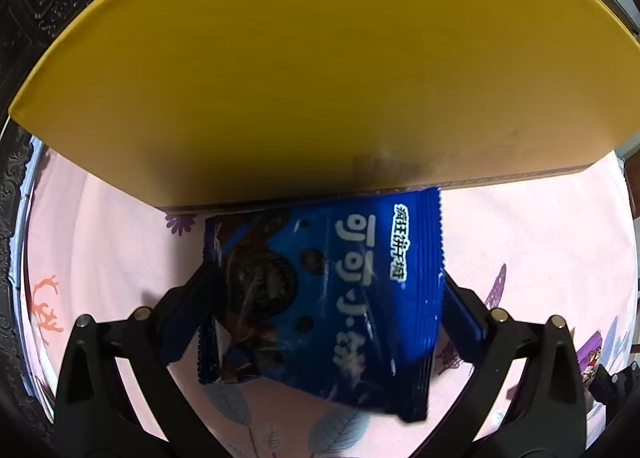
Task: Organize snacks
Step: 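Grasp the cartoon candy bag with right tool while left tool grasps blue cookie bag, then lift both held bags and carry them over the yellow box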
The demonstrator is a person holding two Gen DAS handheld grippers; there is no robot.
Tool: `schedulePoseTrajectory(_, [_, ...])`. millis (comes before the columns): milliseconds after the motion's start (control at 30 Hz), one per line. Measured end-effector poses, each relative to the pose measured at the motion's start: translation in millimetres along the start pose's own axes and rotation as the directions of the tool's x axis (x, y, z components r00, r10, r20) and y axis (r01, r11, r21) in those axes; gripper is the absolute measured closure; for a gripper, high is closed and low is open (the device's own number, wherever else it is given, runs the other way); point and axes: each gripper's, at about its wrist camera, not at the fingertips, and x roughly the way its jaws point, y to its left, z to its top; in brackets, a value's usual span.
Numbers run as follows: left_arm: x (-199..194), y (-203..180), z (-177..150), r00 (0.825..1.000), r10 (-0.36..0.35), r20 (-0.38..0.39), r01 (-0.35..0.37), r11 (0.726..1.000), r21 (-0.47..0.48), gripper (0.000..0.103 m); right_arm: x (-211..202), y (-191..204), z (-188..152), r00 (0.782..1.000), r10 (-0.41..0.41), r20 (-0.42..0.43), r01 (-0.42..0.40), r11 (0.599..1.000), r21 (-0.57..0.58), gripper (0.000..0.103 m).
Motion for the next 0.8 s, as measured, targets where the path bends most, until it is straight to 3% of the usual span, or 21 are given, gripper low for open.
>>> schedulePoseTrajectory(200, [1, 6, -2, 1.000, -0.023, 0.014, 0.023, 1.000, -0.008, 0.002, 1, 0, 2, 1.000, 0.001, -0.004, -0.001, 1.000, 0.000, 0.047])
schedulePoseTrajectory(333, [-4, 19, -13, 0.999, -0.011, 0.032, 0.012, 1.000, -0.016, 0.016, 3, -2, 3, 1.000, -0.001, -0.006, 0.001, 1.000, 0.001, 0.047])
schedulePoseTrajectory(467, [-8, 23, -21, 0.999, -0.003, 0.048, 0.003, 1.000, -0.007, 0.024, 3, -2, 4, 1.000, 0.000, -0.006, 0.000, 1.000, -0.001, 0.047])
schedulePoseTrajectory(533, [-10, 23, -23, 0.999, 0.003, 0.054, -0.002, 1.000, -0.008, 0.037, 3, -2, 4, 1.000, 0.000, -0.007, 0.000, 1.000, -0.001, 0.047])
schedulePoseTrajectory(600, [-13, 23, -25, 0.998, 0.018, 0.055, -0.018, 1.000, -0.012, 0.044, 4, -3, 4, 1.000, -0.001, -0.010, 0.001, 1.000, -0.003, 0.047])
schedulePoseTrajectory(800, [-22, 31, -39, 0.998, -0.011, 0.068, 0.014, 0.999, -0.037, 0.051, 5, -3, 6, 1.000, -0.003, -0.022, 0.003, 1.000, -0.004, 0.048])
